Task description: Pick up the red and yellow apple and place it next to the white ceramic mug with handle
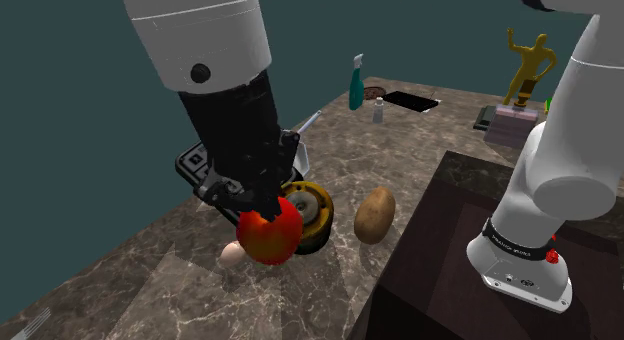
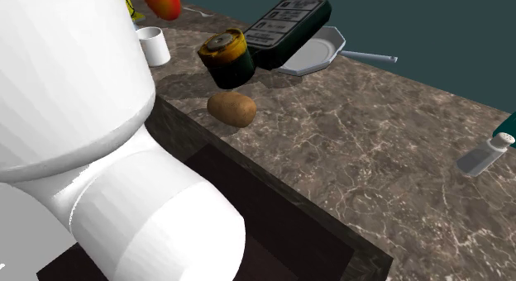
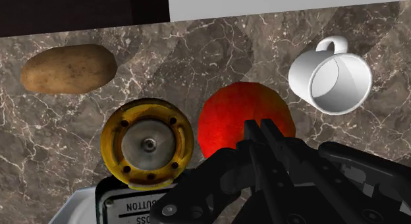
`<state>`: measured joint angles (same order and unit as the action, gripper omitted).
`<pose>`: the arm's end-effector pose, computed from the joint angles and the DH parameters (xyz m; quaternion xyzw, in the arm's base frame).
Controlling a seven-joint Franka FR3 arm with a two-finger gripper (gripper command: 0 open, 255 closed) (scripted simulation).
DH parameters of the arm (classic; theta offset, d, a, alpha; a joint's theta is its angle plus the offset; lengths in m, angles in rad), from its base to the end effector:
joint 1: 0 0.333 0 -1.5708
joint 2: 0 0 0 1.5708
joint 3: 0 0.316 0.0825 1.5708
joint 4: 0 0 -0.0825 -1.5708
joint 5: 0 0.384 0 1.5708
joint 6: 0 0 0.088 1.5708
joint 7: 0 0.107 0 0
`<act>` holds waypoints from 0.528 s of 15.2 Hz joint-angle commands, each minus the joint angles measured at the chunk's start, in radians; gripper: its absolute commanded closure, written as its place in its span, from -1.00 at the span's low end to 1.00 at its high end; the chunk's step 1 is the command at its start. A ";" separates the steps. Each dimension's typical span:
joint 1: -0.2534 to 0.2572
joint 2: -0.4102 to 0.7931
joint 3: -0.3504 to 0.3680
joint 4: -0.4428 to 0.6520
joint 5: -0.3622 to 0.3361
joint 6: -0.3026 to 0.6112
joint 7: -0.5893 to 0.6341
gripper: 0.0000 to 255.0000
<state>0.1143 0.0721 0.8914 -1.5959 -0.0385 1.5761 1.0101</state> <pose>0.3194 0.4681 0.5871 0.9994 -0.0012 -0.0248 0.0228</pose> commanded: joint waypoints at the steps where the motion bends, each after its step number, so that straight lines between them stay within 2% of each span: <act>1: 0.070 0.137 0.032 0.120 -0.104 -0.034 0.100 1.00; 8: 0.057 0.113 0.019 0.004 -0.085 0.067 0.089 1.00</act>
<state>0.1747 0.1901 0.9101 -1.5713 -0.1270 1.6258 1.0996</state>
